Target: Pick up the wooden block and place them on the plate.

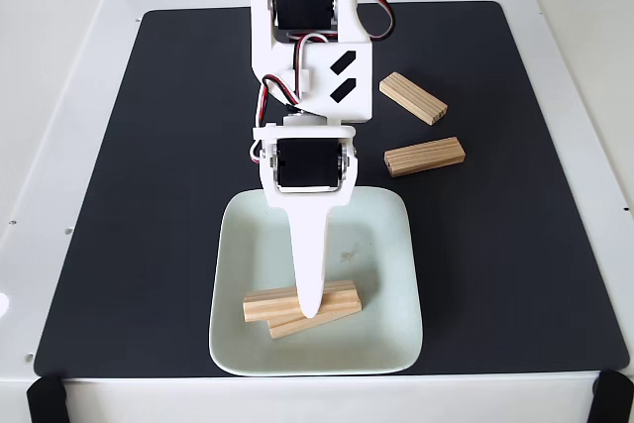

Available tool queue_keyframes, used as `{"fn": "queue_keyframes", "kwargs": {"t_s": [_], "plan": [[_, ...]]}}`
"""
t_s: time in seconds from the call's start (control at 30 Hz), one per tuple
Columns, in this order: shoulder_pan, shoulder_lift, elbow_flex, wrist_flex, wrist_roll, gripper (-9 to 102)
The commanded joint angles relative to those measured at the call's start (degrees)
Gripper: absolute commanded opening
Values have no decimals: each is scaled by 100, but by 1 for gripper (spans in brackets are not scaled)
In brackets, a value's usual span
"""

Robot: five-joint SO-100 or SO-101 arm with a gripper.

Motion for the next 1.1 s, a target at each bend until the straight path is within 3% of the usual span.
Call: {"fn": "queue_keyframes", "kwargs": {"t_s": [0.0,1.07], "plan": [[-44,53,-325,-264,35,-1],[-88,35,-70,-185,202,-1]]}}
